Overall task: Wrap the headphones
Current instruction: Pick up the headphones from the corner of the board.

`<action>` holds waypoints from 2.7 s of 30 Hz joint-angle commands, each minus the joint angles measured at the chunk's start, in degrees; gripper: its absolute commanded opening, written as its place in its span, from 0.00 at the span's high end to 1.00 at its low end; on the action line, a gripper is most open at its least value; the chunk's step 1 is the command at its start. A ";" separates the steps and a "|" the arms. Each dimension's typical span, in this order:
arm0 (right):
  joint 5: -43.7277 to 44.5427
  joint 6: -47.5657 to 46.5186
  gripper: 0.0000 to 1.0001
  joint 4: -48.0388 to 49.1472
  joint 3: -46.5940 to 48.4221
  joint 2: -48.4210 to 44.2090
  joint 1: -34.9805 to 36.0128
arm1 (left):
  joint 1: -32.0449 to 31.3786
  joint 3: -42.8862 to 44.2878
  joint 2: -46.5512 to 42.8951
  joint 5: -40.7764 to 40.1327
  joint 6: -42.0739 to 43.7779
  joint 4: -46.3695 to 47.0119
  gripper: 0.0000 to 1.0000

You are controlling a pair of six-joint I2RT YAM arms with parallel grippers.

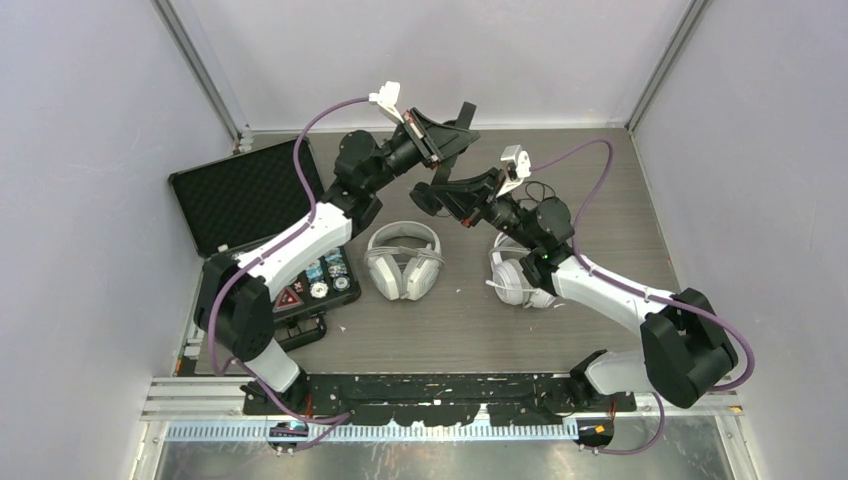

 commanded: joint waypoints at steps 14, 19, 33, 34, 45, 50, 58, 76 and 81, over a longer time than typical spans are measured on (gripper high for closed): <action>3.83 8.79 1.00 4.66 0.99 -5.61 -9.03 | 2.70 2.93 -8.85 13.98 9.72 -16.06 1.00; 4.43 9.38 1.00 3.78 0.60 -6.37 -10.15 | 3.04 2.63 -10.51 12.98 12.16 -19.74 1.00; -8.58 8.57 1.00 -16.45 5.38 -12.20 -10.74 | 7.44 2.93 -14.60 11.48 26.65 -20.24 0.40; -8.90 7.51 1.00 -20.24 6.74 -12.76 -10.90 | 7.89 3.32 -15.69 11.37 31.42 -22.57 0.39; -31.30 20.51 1.00 -40.75 25.05 -7.21 -12.53 | 8.06 2.38 -26.37 11.61 93.75 -52.66 0.26; -42.08 46.92 1.00 -14.98 25.74 -3.29 -12.34 | 8.07 -1.97 -30.88 16.97 103.34 -52.61 0.23; -45.70 74.40 1.00 10.33 25.89 1.37 -9.31 | 8.07 -4.27 -31.60 19.80 100.48 -43.79 0.23; -46.48 68.30 1.00 1.10 24.62 2.27 -6.80 | 7.61 -0.91 -23.55 30.13 84.33 -27.28 0.32; -46.02 62.64 1.00 -5.72 24.61 1.29 -6.82 | 6.53 0.55 -21.96 30.80 83.94 -26.65 0.35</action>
